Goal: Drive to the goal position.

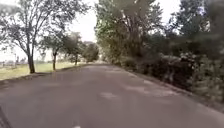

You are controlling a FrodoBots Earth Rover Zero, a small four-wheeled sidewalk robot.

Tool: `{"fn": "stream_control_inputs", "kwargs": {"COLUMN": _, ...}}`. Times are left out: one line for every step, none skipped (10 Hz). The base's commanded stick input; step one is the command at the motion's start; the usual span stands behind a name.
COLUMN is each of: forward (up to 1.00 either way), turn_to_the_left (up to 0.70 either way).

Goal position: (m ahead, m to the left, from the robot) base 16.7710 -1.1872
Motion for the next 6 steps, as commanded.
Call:
{"fn": "stream_control_inputs", "kwargs": {"forward": 1.0, "turn_to_the_left": -0.06}}
{"fn": "stream_control_inputs", "kwargs": {"forward": 1.0, "turn_to_the_left": -0.06}}
{"fn": "stream_control_inputs", "kwargs": {"forward": 1.0, "turn_to_the_left": -0.06}}
{"fn": "stream_control_inputs", "kwargs": {"forward": 1.0, "turn_to_the_left": -0.06}}
{"fn": "stream_control_inputs", "kwargs": {"forward": 1.0, "turn_to_the_left": -0.06}}
{"fn": "stream_control_inputs", "kwargs": {"forward": 1.0, "turn_to_the_left": -0.06}}
